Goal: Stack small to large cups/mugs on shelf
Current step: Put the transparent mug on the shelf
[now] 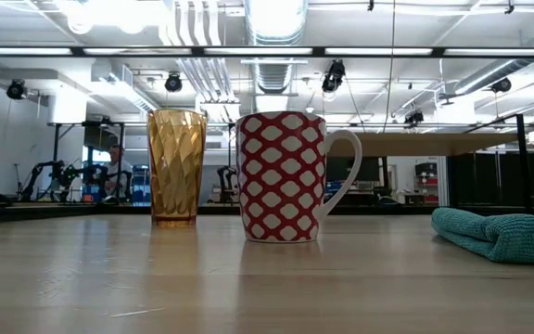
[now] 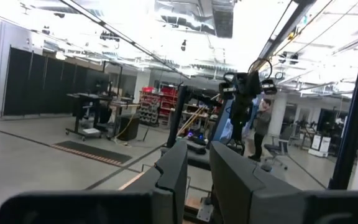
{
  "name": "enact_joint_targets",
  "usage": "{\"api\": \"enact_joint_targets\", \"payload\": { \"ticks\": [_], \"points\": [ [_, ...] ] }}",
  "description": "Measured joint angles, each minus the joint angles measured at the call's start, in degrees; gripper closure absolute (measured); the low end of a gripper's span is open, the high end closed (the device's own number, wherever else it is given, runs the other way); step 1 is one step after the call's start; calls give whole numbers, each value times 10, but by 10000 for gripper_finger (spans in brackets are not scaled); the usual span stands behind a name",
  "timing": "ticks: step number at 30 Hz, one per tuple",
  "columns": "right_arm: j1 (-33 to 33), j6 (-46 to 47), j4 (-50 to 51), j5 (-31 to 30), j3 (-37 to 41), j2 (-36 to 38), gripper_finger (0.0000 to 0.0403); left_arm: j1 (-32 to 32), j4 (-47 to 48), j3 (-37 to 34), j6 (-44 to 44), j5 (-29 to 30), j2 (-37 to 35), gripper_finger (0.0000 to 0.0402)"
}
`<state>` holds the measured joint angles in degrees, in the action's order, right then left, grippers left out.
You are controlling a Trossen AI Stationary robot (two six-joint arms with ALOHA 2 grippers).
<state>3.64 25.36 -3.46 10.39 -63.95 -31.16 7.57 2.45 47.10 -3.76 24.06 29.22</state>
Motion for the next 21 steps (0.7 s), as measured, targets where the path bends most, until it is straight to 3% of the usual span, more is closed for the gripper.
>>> {"api": "enact_joint_targets", "payload": {
  "ticks": [8,14,21],
  "points": [
    [0,-25,224,0,-62,-45,374,0,3,-4,-5,0,-7,345],
    [0,-3,206,0,-69,-76,374,0,60,16,-18,-40,15,345],
    [0,10,190,0,-80,-117,374,0,228,73,-122,-47,57,345]
  ]
}}
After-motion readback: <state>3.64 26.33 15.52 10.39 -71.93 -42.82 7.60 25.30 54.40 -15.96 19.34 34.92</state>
